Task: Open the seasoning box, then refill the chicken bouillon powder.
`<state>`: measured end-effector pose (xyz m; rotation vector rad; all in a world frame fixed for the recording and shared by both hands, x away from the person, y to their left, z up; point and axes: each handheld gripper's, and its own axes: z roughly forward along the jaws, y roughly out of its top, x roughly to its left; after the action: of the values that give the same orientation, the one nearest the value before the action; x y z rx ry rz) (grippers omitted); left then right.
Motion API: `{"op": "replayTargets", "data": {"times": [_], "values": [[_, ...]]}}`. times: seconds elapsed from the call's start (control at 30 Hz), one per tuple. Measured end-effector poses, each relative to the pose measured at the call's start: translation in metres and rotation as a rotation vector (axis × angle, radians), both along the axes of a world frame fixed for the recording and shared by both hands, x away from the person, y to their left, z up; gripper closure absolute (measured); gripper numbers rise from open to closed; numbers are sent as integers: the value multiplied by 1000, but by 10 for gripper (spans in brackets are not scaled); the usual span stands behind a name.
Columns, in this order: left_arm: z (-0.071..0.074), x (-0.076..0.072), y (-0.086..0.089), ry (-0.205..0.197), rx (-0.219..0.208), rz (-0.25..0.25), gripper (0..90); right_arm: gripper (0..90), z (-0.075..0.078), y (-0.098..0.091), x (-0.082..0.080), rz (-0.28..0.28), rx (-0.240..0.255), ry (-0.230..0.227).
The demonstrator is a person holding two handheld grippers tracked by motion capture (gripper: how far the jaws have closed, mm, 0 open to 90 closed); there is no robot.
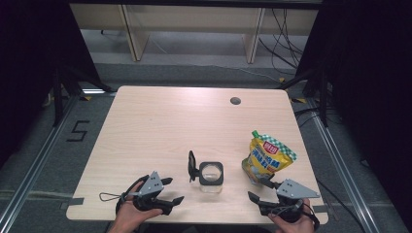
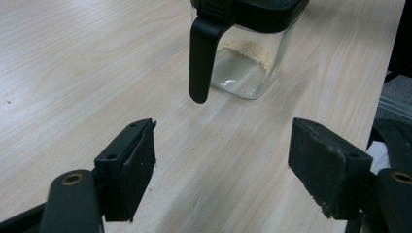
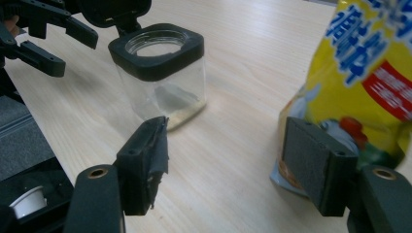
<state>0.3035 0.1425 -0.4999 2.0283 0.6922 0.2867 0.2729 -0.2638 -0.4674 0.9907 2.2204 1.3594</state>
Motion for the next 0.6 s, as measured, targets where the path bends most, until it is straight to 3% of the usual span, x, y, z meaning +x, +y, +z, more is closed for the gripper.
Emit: {"op": "replayTargets", "data": {"times": [0.2, 0.23, 0.27, 0.4, 0.43, 0.5, 0.6], "values": [[1, 0, 0, -6, 11, -6, 247, 343, -1, -11, -7, -6, 5, -19], [1, -1, 0, -10, 19, 0, 246, 343, -1, -13, -14, -43, 16, 8], [1, -1, 0, -10, 19, 0, 246, 343, -1, -13, -14, -43, 16, 8], [0, 0, 0, -9, 3, -6, 244, 330, -2, -25, -13, -64, -24, -40], [0, 0, 0, -9, 3, -6, 244, 330, -2, -25, -13, -64, -24, -40], [2, 1, 1, -20, 19, -16, 243, 312, -3, -28, -15, -116, -5, -3], [1, 0, 0, -10, 22, -10, 242, 281, -5, -33, -11, -124, -18, -14]]}}
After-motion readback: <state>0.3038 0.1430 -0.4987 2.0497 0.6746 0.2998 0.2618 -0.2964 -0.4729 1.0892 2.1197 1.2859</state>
